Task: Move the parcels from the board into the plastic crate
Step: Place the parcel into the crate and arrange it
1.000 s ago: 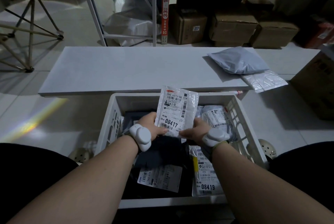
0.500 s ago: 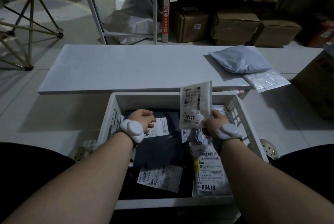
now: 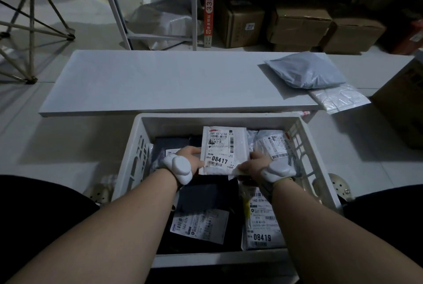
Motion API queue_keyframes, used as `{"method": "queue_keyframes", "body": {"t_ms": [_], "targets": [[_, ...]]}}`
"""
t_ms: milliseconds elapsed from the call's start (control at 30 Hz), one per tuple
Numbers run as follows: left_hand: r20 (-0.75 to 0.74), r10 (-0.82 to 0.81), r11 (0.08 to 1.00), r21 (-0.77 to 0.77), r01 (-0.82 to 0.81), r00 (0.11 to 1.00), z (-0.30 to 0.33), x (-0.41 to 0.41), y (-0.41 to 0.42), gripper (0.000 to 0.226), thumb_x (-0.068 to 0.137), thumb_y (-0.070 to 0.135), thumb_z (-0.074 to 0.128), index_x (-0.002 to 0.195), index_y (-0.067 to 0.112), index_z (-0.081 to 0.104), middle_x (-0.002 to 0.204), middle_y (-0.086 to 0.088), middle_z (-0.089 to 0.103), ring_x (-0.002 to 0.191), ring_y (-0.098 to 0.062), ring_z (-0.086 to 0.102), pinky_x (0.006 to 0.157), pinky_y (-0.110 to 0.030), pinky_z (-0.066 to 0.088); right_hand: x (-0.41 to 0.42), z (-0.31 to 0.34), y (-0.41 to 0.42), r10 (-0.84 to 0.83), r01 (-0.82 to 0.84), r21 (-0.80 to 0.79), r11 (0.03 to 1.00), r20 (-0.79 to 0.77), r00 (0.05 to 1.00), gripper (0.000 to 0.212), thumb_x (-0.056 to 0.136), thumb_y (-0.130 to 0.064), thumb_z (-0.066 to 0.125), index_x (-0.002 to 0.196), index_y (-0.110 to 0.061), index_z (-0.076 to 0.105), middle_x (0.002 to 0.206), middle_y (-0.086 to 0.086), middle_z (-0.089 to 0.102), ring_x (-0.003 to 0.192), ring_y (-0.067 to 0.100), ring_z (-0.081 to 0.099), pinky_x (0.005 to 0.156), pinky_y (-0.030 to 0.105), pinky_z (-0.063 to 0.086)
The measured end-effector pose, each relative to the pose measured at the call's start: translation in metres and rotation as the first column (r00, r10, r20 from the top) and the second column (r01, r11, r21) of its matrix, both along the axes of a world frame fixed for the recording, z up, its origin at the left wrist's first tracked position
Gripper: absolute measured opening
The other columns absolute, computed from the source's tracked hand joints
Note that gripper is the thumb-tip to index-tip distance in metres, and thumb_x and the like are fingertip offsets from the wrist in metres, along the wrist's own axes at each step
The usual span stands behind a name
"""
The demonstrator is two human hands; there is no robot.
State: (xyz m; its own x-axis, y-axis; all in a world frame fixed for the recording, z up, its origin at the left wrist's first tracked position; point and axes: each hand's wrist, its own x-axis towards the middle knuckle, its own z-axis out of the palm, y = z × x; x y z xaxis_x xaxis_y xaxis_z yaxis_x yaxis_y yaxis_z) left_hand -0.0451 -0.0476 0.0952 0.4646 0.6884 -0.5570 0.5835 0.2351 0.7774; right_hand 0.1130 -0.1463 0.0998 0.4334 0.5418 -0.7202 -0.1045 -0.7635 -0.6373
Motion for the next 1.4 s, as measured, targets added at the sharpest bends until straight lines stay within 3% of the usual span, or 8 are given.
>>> {"method": "queue_keyframes", "body": {"t_ms": [100,233,467,767,1000,1133,1267,1400], "targets": [[-0.059,-0.054,0.998,0.009,0.054,0.997,-0.002,0.005,-0.003,0.038,0.091,-0.001,0.054,0.128,0.003,0.053,0.112,-0.017,0.064,0.08,-0.023,0.059,0.053,-0.018,0.046,0.001,-0.003,0.003,0.136,-0.119,-0.095,0.988,0.19,0.972,0.043,0.081,-0.014,0.066,0.122,-0.008,0.052,0.115,0.015,0.065,0.096,0.027,0.064,0.083,0.045,0.055],[-0.113,-0.027,1.0,-0.009,0.026,0.993,-0.009,0.02,-0.005,0.041,0.093,0.009,0.054,0.133,0.005,0.05,0.115,-0.03,0.059,0.065,-0.021,0.046,0.057,-0.028,0.042,0.006,0.009,0.003,0.521,-0.371,-0.405,0.836,0.37,0.769,0.066,0.087,-0.056,0.056,0.141,-0.022,0.039,0.143,0.002,0.038,0.138,0.023,0.033,0.111,0.043,0.029],[-0.15,-0.068,0.998,-0.016,0.066,0.986,-0.017,0.033,-0.011,0.049,0.094,0.012,0.052,0.141,0.005,0.039,0.131,-0.028,0.052,0.069,-0.024,0.047,0.07,-0.035,0.043,0.016,-0.001,-0.002,0.477,-0.284,-0.408,0.868,0.526,0.704,0.051,0.089,-0.014,0.057,0.136,-0.009,0.04,0.135,0.009,0.052,0.126,0.025,0.049,0.095,0.027,0.043],[-0.153,-0.059,0.998,0.013,0.062,0.986,-0.018,0.03,-0.007,0.048,0.092,0.014,0.055,0.139,0.008,0.044,0.12,-0.019,0.059,0.095,-0.034,0.061,0.079,-0.037,0.051,0.019,-0.011,0.0,0.352,-0.227,-0.283,0.932,0.554,0.755,0.053,0.083,-0.011,0.06,0.133,-0.021,0.045,0.135,0.01,0.041,0.118,0.032,0.052,0.093,0.037,0.046],[-0.195,-0.163,0.981,0.072,0.179,0.967,-0.015,0.024,-0.014,0.034,0.095,0.009,0.049,0.128,0.007,0.056,0.128,-0.019,0.059,0.12,-0.036,0.054,0.096,-0.036,0.046,0.013,-0.008,-0.001,0.696,-0.495,-0.501,0.71,0.39,0.603,0.039,0.092,-0.033,0.056,0.125,-0.013,0.06,0.131,0.008,0.059,0.117,0.024,0.057,0.097,0.029,0.048],[-0.213,-0.171,0.978,0.078,0.192,0.962,-0.008,0.024,-0.015,0.033,0.096,0.007,0.048,0.128,0.006,0.056,0.128,-0.018,0.059,0.12,-0.036,0.053,0.097,-0.036,0.045,0.013,-0.004,-0.001,0.632,-0.46,-0.454,0.763,0.371,0.681,0.041,0.092,-0.019,0.055,0.133,-0.011,0.054,0.139,0.008,0.051,0.126,0.025,0.05,0.103,0.03,0.043],[-0.174,-0.115,0.986,0.099,0.134,0.978,-0.003,0.022,-0.013,0.03,0.095,0.008,0.049,0.123,0.006,0.059,0.122,-0.018,0.062,0.111,-0.036,0.059,0.085,-0.034,0.049,0.017,-0.001,-0.001,0.411,-0.312,-0.286,0.906,0.414,0.812,0.039,0.092,-0.011,0.051,0.131,-0.016,0.056,0.135,0.001,0.055,0.125,0.022,0.052,0.08,0.022,0.041],[-0.065,-0.023,0.998,0.056,0.026,0.998,0.016,0.031,-0.011,0.032,0.095,-0.003,0.039,0.121,0.002,0.057,0.1,-0.011,0.064,0.065,-0.016,0.053,0.047,-0.019,0.043,0.019,0.009,0.007,0.205,-0.192,-0.073,0.979,0.382,0.901,0.037,0.089,-0.016,0.051,0.124,-0.022,0.062,0.119,0.0,0.065,0.11,0.023,0.061,0.08,0.025,0.048]]}}
